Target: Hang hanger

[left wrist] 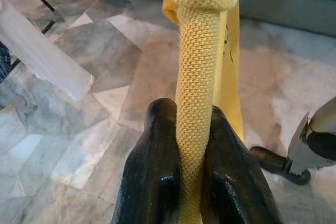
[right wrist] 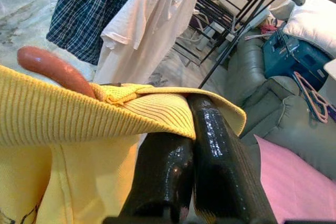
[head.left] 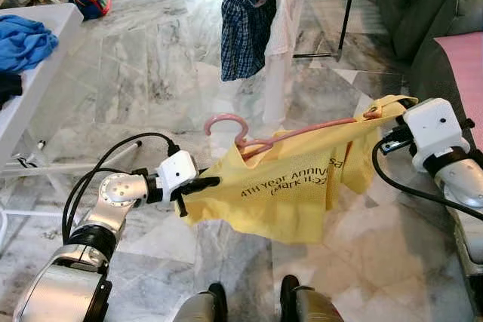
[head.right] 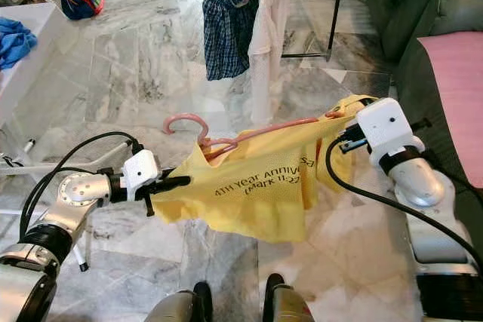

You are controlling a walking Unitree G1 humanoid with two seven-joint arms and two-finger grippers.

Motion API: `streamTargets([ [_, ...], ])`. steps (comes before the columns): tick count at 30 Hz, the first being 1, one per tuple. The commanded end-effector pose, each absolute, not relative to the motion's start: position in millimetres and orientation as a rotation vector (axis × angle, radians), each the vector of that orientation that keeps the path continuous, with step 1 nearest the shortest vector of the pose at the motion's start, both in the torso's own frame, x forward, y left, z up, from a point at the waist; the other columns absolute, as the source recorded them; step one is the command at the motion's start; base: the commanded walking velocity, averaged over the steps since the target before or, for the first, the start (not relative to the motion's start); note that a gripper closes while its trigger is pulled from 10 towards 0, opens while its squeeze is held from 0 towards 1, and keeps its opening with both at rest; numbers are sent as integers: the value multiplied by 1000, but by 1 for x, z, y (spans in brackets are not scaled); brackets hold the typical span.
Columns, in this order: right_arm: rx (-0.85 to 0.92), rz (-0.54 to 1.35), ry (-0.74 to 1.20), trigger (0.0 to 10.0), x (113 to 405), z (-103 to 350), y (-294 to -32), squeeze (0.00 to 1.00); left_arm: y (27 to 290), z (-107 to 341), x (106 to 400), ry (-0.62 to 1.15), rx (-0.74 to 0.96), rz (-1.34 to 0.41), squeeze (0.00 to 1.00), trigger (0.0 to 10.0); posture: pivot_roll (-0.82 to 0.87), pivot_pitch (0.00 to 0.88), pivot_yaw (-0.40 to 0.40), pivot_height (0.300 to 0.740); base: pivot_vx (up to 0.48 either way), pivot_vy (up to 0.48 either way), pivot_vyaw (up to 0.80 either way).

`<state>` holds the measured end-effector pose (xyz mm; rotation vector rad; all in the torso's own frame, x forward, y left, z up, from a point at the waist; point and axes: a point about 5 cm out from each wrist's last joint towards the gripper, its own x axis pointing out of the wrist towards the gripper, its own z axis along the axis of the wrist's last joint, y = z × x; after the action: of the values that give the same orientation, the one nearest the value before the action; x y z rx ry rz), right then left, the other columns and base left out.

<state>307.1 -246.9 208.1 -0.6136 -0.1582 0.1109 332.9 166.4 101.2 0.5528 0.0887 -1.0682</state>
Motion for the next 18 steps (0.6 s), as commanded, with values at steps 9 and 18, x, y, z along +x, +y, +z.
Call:
streamTargets([
  [9, -569, 117, -273, 0, 310, 244, -237, 0, 174, 80, 322, 230, 644, -1120, 0, 0, -82, 271, 120, 740, 0, 0, 0],
  [18, -508, 214, -318, 0, 313, 255, -215, 0, 170, 72, 321, 274, 708, -1126, 0, 0, -81, 267, 117, 740, 0, 0, 0],
])
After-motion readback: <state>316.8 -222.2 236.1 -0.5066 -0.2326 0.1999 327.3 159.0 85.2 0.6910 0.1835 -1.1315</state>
